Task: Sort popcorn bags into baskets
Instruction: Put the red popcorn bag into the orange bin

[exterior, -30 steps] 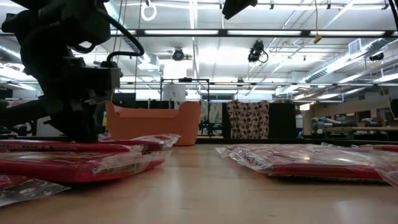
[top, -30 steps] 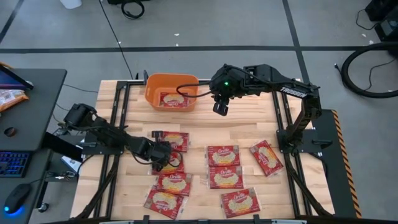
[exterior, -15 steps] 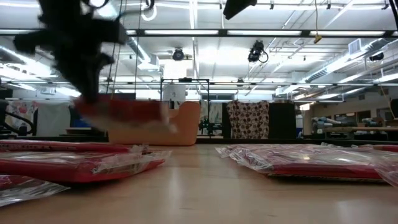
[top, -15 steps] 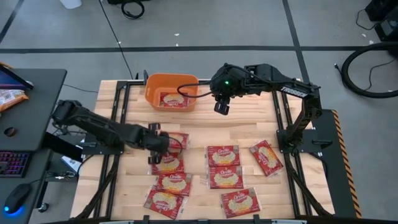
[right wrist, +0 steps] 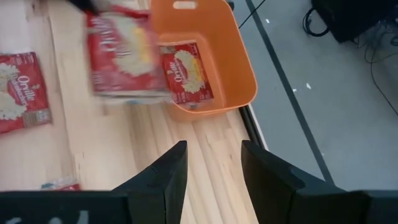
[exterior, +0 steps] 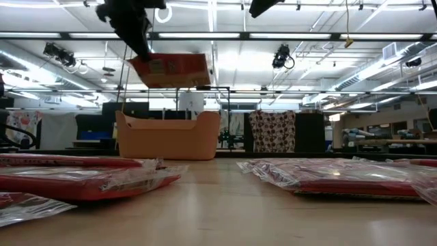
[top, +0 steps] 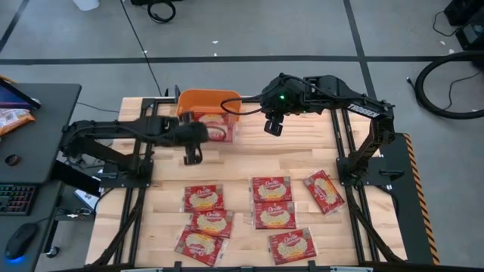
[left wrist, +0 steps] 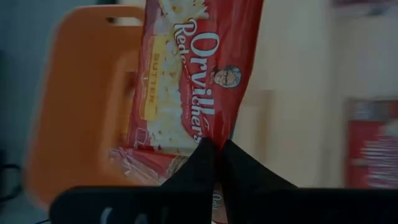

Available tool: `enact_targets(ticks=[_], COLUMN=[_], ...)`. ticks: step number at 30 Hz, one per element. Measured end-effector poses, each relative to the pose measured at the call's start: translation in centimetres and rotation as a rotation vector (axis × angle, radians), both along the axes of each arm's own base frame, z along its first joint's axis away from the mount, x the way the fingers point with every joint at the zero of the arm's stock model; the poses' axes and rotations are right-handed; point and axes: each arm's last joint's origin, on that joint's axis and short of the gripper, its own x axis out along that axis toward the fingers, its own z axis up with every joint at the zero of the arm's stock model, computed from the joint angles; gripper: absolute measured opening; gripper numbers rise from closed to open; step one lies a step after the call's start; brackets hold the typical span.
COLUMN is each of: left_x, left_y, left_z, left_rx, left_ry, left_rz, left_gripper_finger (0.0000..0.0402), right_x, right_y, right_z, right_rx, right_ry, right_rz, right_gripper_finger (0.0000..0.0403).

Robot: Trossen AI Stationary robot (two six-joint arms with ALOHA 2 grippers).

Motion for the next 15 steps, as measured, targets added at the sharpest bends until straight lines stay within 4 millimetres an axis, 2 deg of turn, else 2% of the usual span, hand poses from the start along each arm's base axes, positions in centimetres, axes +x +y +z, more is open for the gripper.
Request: enact_targets(ticks=[4, 11, 15], left_x=[-0.2, -0.6, -0.3], left_y=[3.0, 7.5, 9.3], left_z=[-0.6, -5.3, -7.9], left_rx=[0.102, 0.137, 0.2], left_ry=[0.042, 0.1, 0.043], left_rz=[0.044, 0.079, 0.089], left_gripper_finger=[0.0015, 0.0018, 0.0022], right_x=[0.1, 0.1, 0.2], right_y=[0.0, 0.0, 0.0], right_z=[0.1, 0.2, 0.2], right_rx=[0.001, 0.002, 0.002], right_ry=[-0.015, -0.027, -0.035], right_rz=[-0.003, -0.005, -0.005], right_gripper_finger=[0.0155, 0.0155, 0.0155])
